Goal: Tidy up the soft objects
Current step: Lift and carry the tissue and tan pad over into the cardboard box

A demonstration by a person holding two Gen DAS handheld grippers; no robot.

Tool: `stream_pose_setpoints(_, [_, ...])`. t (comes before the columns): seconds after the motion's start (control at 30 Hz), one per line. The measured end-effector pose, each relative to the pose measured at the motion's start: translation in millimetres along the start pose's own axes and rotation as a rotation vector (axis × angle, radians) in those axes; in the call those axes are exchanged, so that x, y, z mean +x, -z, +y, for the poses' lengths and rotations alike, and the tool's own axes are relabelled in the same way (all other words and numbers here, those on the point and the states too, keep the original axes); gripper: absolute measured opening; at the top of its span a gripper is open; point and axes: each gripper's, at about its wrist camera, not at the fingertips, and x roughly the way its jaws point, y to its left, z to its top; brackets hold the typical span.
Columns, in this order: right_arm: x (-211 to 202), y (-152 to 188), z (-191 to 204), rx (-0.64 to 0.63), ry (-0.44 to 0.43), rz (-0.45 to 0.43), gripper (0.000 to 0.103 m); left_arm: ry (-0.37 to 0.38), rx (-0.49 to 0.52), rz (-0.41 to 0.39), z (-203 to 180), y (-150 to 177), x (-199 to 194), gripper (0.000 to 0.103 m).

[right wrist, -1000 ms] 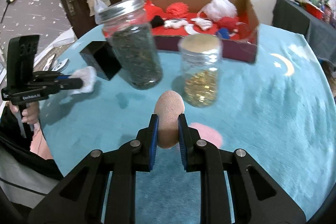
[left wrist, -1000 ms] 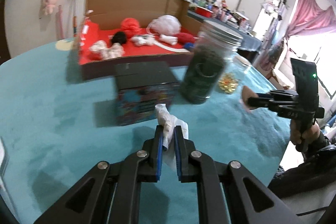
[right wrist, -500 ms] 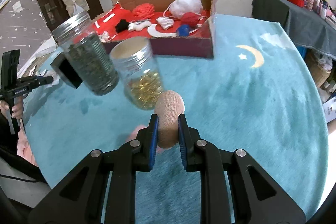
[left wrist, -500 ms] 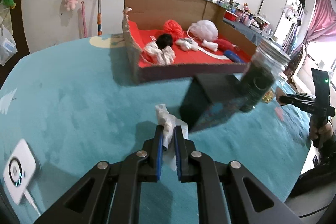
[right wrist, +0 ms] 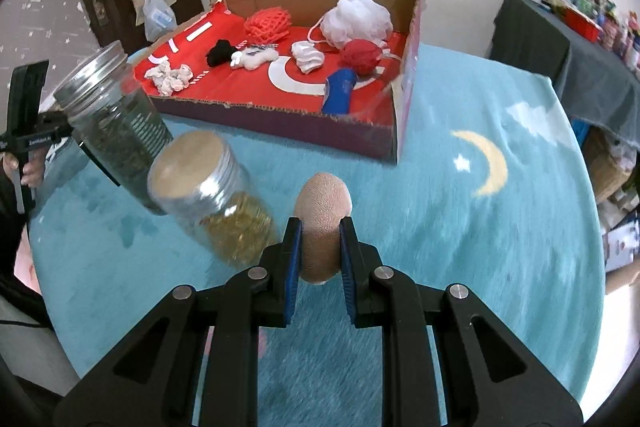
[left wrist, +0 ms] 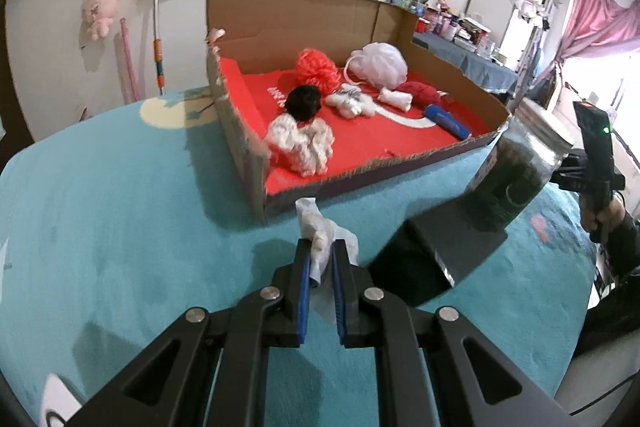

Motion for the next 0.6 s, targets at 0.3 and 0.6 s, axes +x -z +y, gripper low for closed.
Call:
stream_pose_setpoints(0.3, [-5,-41,5,-0.088,0.0,-0.03,0.017,0.021,0.083,-0.017,-13,-44,3,0.01])
stream_pose_setpoints(0.6, [19,-104,19,-0.102,-0.116,0.006,0.018,0.091,0.057,0.045,-43,-102,38,0.011])
